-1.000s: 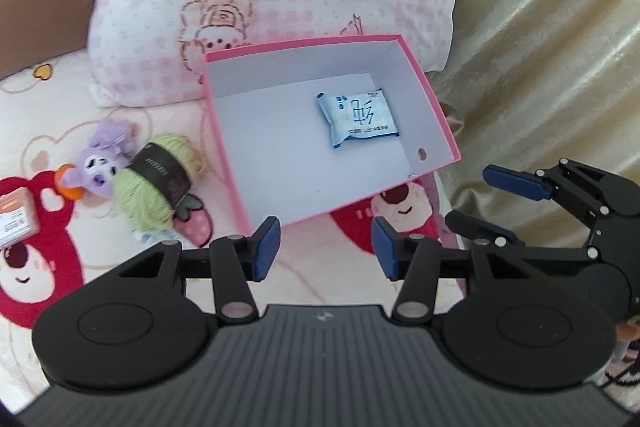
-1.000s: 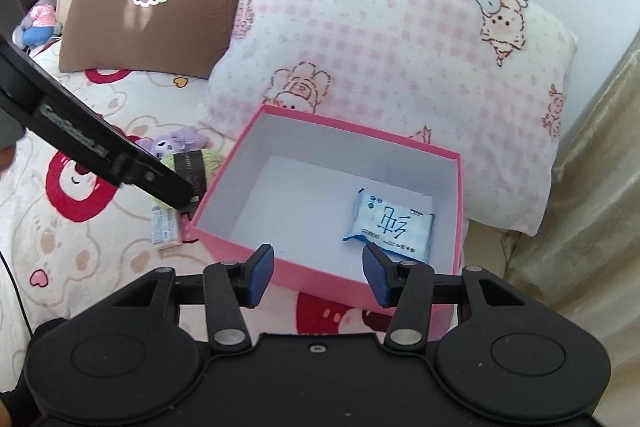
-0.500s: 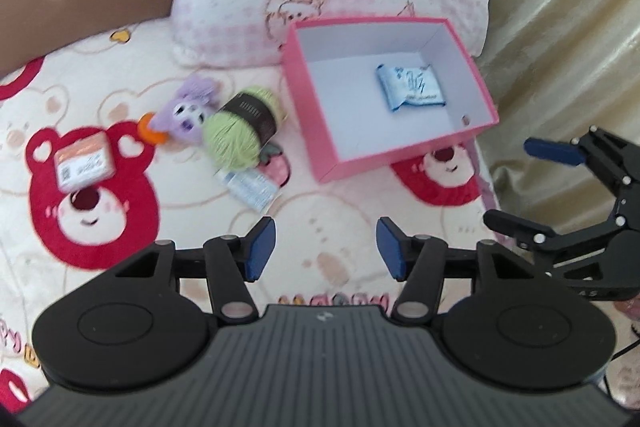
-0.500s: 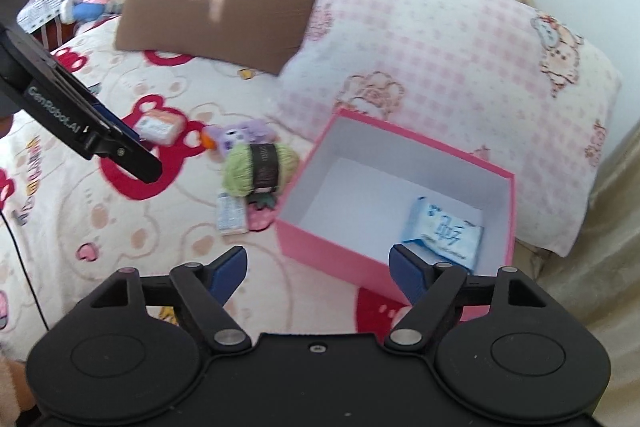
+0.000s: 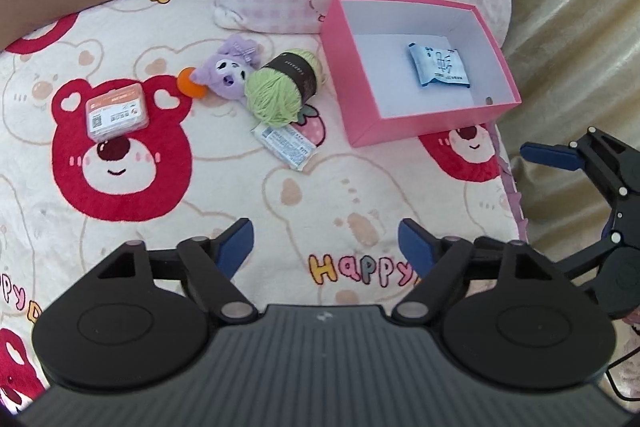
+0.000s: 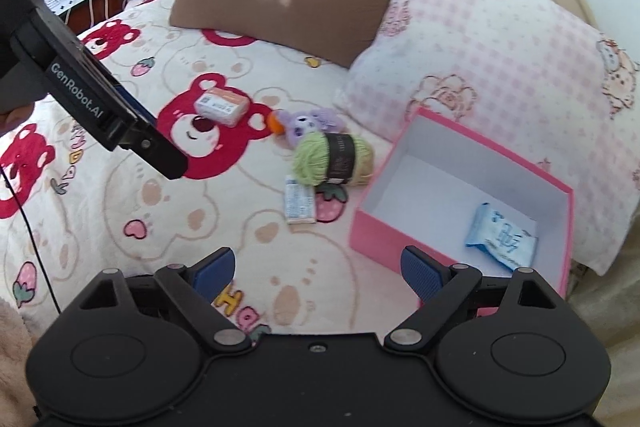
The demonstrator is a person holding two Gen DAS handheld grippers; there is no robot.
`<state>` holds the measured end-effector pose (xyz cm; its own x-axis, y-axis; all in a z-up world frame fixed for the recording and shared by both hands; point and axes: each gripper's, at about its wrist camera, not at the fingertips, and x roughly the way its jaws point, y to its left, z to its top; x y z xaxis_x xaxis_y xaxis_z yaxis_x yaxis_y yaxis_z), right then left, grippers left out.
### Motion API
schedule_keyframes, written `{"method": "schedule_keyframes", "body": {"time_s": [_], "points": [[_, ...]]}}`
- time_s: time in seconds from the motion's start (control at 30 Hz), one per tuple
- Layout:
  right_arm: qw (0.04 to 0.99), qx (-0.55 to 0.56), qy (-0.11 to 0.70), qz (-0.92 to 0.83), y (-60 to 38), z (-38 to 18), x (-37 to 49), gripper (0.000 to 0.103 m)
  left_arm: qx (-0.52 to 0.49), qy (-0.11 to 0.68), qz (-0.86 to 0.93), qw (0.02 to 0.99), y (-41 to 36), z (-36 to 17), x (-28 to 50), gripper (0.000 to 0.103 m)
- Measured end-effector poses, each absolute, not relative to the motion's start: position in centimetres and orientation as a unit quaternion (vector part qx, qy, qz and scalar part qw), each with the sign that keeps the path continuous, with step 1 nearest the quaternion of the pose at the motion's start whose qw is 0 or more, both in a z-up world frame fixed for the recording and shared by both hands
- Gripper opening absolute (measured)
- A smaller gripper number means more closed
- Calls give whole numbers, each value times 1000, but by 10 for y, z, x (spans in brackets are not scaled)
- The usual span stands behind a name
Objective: Organize objects
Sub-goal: 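Withdraw the left tool from the box toward the green yarn ball, then close the left tool around the green yarn ball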
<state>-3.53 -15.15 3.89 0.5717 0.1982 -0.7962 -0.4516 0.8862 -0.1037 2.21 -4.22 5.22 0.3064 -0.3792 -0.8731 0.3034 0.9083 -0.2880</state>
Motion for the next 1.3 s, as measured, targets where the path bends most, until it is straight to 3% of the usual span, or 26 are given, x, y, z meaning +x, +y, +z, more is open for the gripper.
{"method": "schedule_keyframes", "body": {"time_s": [0.57, 1.3], "points": [[895, -115, 370, 220, -99, -10, 0, 92, -50, 510, -226, 828, -26, 20, 48, 87], [932, -73, 338, 104, -53, -96, 77, 92, -72, 488, -255, 831, -18, -77, 134, 85]]}}
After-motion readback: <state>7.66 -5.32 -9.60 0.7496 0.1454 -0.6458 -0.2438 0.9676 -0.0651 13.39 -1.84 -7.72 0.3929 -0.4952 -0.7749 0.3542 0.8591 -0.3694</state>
